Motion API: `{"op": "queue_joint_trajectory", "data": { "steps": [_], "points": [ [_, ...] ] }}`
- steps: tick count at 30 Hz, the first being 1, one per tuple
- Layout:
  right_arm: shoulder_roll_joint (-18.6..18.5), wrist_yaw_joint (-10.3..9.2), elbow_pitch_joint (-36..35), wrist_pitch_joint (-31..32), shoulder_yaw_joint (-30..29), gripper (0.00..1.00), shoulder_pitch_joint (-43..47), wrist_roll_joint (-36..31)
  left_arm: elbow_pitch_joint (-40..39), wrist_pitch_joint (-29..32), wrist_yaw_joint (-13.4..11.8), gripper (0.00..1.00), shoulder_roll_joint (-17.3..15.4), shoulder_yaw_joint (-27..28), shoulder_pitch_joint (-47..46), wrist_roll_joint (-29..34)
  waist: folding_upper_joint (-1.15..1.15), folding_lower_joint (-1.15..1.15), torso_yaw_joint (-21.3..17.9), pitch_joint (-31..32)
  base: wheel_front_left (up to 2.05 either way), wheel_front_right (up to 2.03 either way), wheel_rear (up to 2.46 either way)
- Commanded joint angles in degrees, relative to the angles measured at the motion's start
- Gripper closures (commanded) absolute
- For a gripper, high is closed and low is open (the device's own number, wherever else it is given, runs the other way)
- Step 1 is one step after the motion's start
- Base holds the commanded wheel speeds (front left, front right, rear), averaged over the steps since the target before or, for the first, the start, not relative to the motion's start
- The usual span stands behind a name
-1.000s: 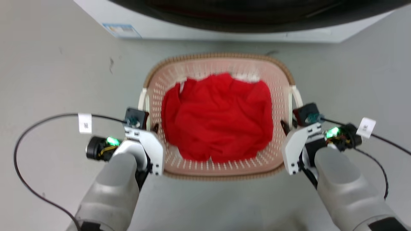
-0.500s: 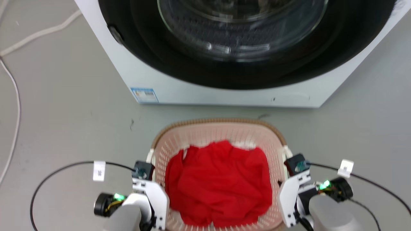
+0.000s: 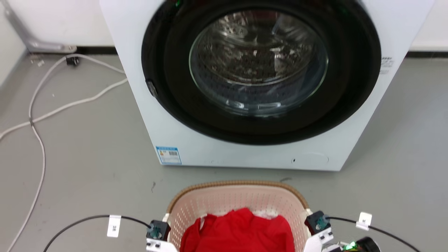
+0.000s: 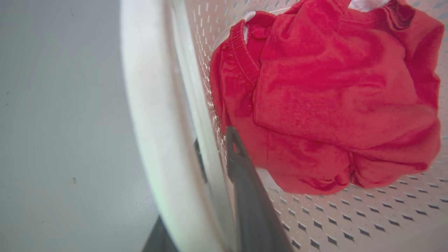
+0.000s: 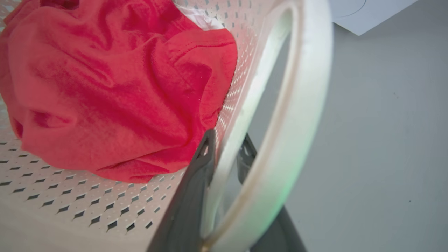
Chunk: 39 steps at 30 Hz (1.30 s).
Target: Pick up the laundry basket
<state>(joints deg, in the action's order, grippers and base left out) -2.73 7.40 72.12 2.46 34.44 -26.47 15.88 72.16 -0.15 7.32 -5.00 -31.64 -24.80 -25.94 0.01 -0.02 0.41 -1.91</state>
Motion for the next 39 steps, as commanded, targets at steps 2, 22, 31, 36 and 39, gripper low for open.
{"op": "queue_joint_trajectory", "data": {
  "steps": [2,22,31,36,39],
  "points": [
    [-0.28,0.16,0.04,1.04,1.53,1.00,1.71,1.25,-1.02,0.56,0.17,1.00,-0.98,-1.34,1.13,-1.44,-0.01,0.02,0.01,2.50,0.00,0.00,0.00],
    [-0.37,0.17,0.52,2.31,7.17,1.00,4.17,7.86,-2.48,2.10,0.18,1.00,-2.53,-8.34,3.86,-8.12,-0.01,0.02,-1.10,5.34,0.00,0.00,0.00],
    [-0.45,0.17,0.93,2.57,8.92,1.00,3.42,9.58,-2.11,1.59,0.18,1.00,-3.06,-10.44,3.12,-10.54,-0.01,0.02,-1.28,5.32,0.00,0.00,0.00],
    [-0.44,0.17,1.05,2.28,9.82,1.00,2.87,10.60,-1.90,1.33,0.18,1.00,-3.22,-11.54,2.58,-11.47,-0.01,0.02,-1.29,5.13,0.00,0.00,0.00],
    [-0.45,0.16,1.13,2.25,10.39,1.00,2.62,11.03,-1.73,1.07,0.18,1.00,-3.26,-12.06,2.30,-12.08,-0.01,0.02,-1.21,5.03,0.00,0.00,0.00]
  ]
}}
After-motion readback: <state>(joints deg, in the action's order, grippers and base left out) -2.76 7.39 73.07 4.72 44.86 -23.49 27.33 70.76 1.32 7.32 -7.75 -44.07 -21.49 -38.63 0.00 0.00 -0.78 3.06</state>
